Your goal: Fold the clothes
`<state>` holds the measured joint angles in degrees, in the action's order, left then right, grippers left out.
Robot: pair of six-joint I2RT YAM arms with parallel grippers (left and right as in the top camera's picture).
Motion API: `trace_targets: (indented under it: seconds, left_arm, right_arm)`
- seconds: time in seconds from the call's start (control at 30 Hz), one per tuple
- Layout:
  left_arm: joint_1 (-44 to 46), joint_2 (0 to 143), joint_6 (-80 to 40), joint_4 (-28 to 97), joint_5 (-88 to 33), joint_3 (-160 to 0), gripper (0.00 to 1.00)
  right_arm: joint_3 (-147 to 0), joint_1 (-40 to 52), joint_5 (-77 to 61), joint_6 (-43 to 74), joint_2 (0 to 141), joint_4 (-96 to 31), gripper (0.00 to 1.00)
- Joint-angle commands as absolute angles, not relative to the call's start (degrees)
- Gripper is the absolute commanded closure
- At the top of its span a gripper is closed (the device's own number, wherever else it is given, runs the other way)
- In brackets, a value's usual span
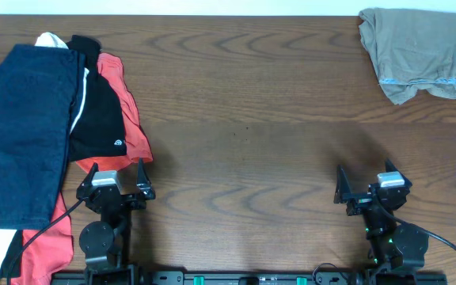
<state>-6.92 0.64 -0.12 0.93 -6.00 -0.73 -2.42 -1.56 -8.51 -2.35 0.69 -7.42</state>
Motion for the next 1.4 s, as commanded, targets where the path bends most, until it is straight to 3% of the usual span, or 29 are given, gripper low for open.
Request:
trace_targets:
  seconds: [0.0,1.37]
  left_arm:
    - [-6.68,0.23,0.38,3.51,-6.85,-0.23,0.02]
    - [-6.68,0.23,0.38,3.53,-6.85,-0.23,0.02]
  right_arm:
    - [-2.04,-0.80,-8.38,-3.05,0.32,-7.27,0.01]
    - [-2.04,-0.80,-7.94,-3.07,0.32,-7.03,0.01]
